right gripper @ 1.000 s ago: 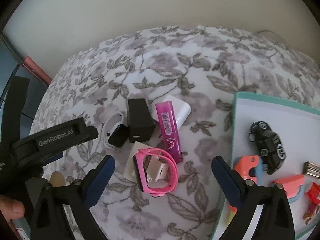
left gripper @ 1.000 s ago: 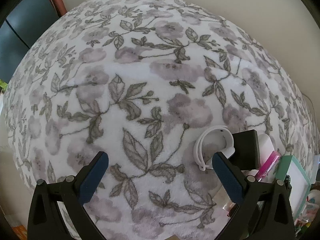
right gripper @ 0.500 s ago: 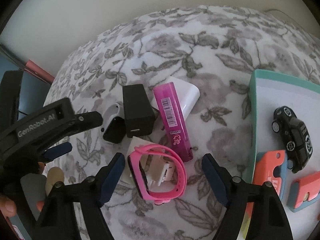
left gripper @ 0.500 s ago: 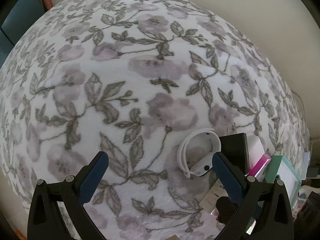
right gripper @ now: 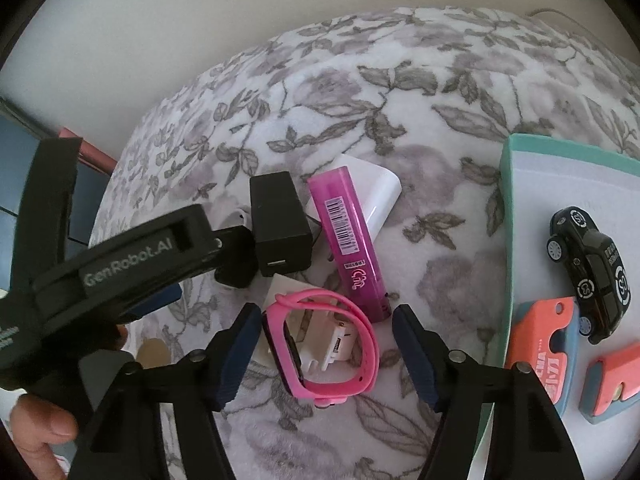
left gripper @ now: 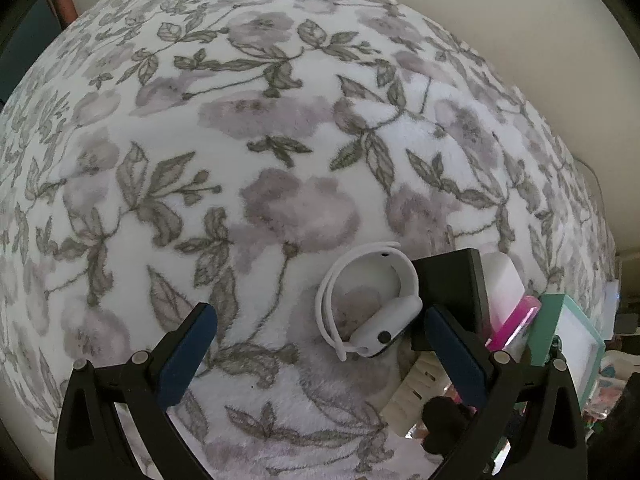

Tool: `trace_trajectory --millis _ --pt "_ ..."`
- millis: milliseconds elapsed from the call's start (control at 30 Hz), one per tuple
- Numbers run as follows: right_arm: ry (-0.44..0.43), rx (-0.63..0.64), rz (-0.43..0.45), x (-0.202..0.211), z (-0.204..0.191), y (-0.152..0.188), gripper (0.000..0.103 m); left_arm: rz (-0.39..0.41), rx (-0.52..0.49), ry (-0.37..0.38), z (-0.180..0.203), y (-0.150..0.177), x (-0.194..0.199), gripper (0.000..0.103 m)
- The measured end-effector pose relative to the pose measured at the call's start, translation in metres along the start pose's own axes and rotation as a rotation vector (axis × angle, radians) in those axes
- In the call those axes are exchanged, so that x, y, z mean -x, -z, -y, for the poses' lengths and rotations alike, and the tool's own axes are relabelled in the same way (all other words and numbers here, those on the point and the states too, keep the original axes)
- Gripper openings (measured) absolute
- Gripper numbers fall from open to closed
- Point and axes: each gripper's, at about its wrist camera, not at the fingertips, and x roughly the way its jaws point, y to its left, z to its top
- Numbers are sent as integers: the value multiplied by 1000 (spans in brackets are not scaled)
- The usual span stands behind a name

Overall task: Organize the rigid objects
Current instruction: 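Grasp the white watch with the left gripper while the right grasps the pink watch band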

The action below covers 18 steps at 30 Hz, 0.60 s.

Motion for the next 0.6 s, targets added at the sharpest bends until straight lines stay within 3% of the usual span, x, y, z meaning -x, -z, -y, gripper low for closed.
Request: trace_trajectory --millis 200,333,533,600 --pt "-9 -20 0 4 7 1 61 33 -20 -6 8 0 0 96" --pt "2 -32 -3 6 12 2 51 47 -46 9 15 0 7 79" --pt "-3 -35 -6 7 13 3 51 36 -75 39 26 -2 2 54" --pt "-4 -39 -10 7 14 3 51 35 -74 43 28 -3 1 53"
